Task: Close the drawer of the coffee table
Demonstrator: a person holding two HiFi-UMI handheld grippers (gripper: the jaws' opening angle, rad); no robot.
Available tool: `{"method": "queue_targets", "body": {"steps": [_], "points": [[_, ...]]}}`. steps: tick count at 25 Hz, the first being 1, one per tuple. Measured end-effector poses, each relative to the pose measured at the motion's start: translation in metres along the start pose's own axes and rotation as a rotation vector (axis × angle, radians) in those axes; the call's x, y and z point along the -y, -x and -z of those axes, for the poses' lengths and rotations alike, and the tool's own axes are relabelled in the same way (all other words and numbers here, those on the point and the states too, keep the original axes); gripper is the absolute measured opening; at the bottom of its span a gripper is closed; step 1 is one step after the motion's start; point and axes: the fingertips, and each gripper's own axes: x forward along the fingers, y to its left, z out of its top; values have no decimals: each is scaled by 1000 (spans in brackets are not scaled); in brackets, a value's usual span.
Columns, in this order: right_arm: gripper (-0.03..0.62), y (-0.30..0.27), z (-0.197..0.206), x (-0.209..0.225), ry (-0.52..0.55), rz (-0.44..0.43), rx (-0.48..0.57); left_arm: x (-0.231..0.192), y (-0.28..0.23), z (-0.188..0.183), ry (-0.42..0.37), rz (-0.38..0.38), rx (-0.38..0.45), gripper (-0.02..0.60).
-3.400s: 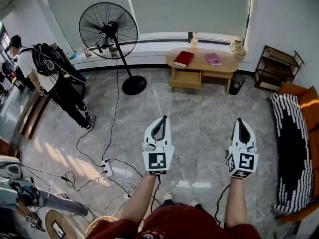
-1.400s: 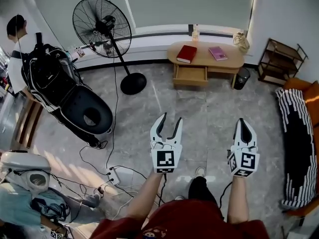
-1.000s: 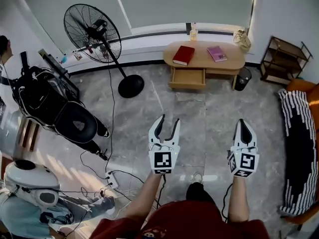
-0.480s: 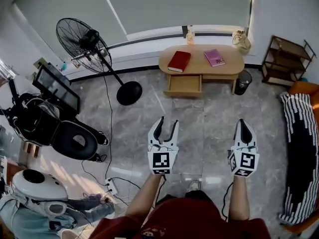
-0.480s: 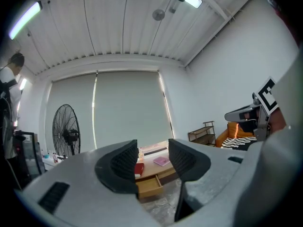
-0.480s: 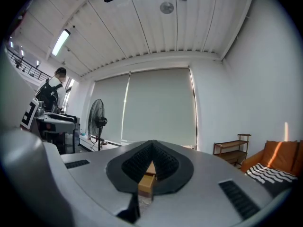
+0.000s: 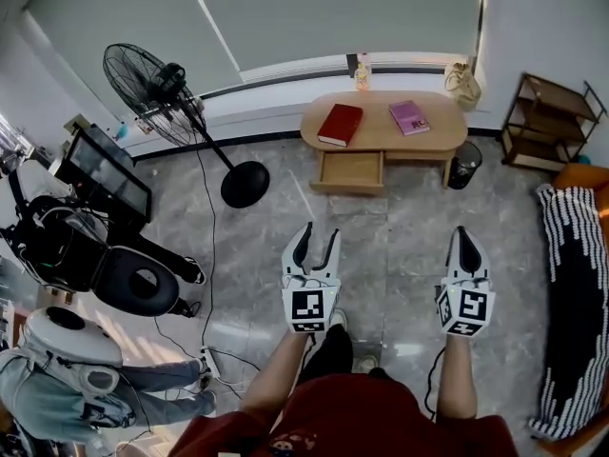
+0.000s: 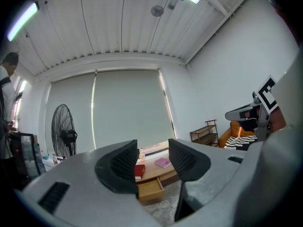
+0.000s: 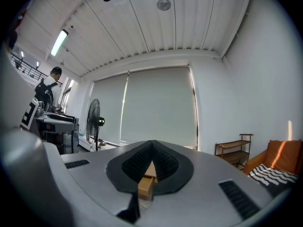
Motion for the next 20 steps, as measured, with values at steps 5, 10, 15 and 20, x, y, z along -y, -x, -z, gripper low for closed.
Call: {"method": "queue_targets", "body": {"steps": [5, 10, 15, 20], "points": [[-6, -27, 0, -3, 18, 6, 6, -12, -27, 10, 13, 8, 5, 204], [-6, -68, 3, -4, 36, 24, 6, -31, -71, 22, 17, 28, 10, 204], [-6, -138, 1, -10, 33, 30, -3, -67, -133, 29, 31, 32, 18, 204], [-6, -219, -8, -28, 117, 21, -36, -117, -199, 33, 33, 30, 13, 204]]}}
